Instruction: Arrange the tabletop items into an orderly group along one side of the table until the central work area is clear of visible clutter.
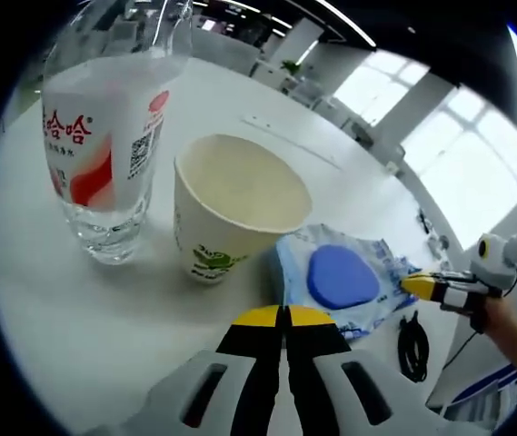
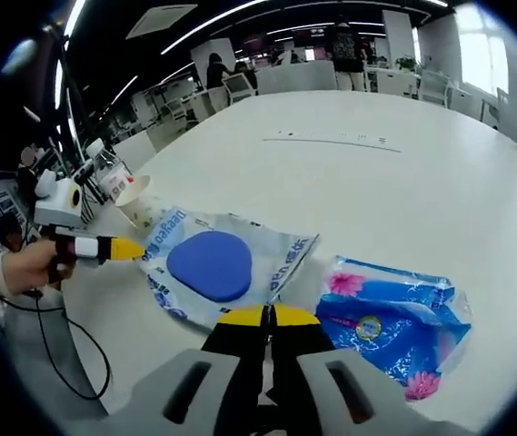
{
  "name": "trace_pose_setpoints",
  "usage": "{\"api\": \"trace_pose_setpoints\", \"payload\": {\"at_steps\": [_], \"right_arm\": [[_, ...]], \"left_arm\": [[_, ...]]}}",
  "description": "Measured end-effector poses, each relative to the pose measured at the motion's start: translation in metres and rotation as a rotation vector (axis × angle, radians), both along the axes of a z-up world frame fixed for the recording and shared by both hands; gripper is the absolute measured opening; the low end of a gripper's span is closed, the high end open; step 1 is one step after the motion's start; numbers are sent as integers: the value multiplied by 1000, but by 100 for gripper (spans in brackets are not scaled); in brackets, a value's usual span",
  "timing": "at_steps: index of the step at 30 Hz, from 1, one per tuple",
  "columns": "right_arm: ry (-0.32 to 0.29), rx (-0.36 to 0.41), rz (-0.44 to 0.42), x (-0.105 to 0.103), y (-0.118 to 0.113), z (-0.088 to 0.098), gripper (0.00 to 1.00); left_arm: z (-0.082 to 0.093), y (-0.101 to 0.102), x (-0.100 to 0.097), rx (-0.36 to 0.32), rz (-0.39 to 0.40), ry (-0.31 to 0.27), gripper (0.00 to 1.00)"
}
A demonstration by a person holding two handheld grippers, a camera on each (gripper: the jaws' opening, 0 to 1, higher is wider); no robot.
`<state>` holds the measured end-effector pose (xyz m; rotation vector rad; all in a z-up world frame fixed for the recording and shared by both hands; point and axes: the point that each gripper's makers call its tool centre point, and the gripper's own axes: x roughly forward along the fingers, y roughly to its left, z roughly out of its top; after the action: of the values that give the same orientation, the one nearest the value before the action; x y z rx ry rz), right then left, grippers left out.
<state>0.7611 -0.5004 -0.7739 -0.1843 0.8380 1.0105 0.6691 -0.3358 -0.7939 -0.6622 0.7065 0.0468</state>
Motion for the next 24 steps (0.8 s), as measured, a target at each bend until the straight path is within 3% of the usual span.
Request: {"api": "trace_pose_setpoints", "payload": {"at_steps": [24], "right_arm": [[-6,-28,-7,1,-3,-9,0]], "left_arm": [[-6,2,-3,-19,46,-11,0]]}}
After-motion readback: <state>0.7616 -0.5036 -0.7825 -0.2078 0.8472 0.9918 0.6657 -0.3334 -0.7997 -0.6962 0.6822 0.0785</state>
